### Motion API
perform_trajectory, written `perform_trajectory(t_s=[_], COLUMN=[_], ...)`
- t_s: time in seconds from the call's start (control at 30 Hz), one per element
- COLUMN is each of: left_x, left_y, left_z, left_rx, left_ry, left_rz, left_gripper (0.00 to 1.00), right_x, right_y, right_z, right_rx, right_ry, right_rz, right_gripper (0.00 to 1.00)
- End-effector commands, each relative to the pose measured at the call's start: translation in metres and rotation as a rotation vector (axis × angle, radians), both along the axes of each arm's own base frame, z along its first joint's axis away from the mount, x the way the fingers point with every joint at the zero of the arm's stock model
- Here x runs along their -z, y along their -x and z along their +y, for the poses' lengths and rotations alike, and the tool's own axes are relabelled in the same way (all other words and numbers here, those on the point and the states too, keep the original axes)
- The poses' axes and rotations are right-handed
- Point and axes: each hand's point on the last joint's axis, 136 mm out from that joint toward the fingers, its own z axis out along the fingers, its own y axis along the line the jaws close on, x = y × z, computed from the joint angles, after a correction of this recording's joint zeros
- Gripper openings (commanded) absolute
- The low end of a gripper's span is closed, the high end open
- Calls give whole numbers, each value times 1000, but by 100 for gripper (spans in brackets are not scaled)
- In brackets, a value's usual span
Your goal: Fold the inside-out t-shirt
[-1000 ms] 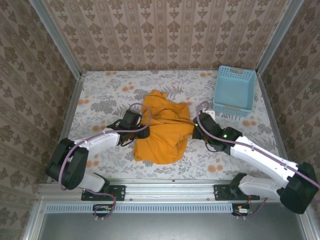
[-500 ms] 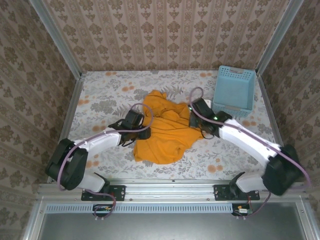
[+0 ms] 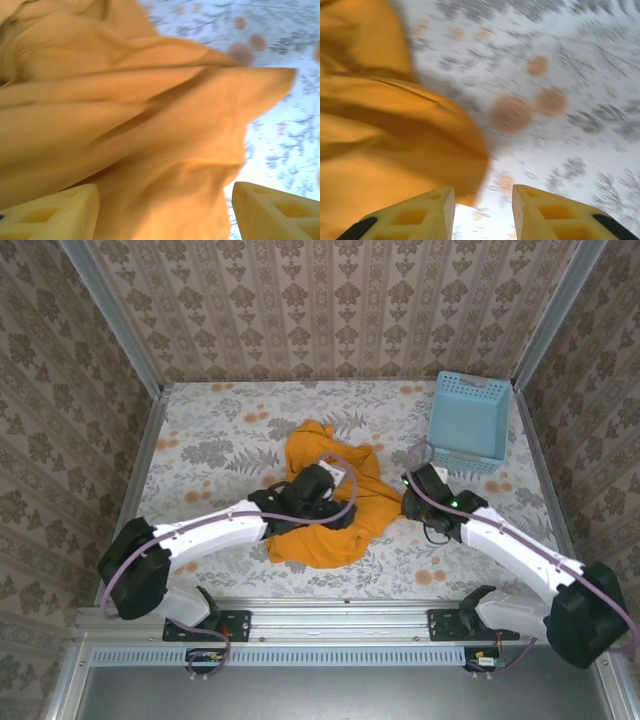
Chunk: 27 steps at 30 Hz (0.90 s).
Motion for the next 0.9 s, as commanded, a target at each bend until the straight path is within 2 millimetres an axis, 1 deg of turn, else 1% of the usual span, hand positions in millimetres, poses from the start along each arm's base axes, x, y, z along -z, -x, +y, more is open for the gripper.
perform_trajectory(t_s=[0.0, 0.1, 0.13, 0.2, 0.3, 0.37, 0.47, 0.57, 0.67, 0.73, 0.83, 0.87], left_x=[14, 35, 40, 55, 68, 75, 85, 90, 88, 83, 69, 63], left_y=[7, 13, 12, 7, 3, 0, -4, -7, -10, -11, -9, -9], left_z=[-26, -49, -53, -57, -64, -64, -64, -62, -57, -56, -56, -55], left_rx=[91, 126, 121, 101, 93, 75, 55, 34, 5, 0, 10, 4], left_ry=[-93, -184, -223, -315, -398, -457, -526, -559, -569, -543, -482, -470], left_rz=[-50, -47, -55, -48, -54, -63, -62, -60, -65, -74, -94, -104], left_gripper=[76, 79, 79, 82, 83, 83, 80, 76, 66, 61, 52, 47], right_x=[23, 28, 28, 29, 28, 27, 25, 25, 26, 26, 29, 31], right_y=[18, 26, 28, 32, 35, 35, 32, 30, 29, 27, 25, 25], right_z=[-17, -28, -32, -39, -46, -46, -44, -43, -41, -37, -29, -27], right_rx=[104, 171, 193, 233, 270, 272, 256, 248, 235, 213, 172, 164], right_ry=[-108, -180, -193, -215, -240, -252, -254, -249, -248, -258, -267, -266], right_rz=[31, 6, -5, -30, -68, -82, -87, -84, -85, -83, -65, -55], right_gripper=[38, 42, 43, 45, 47, 48, 48, 49, 49, 49, 48, 48])
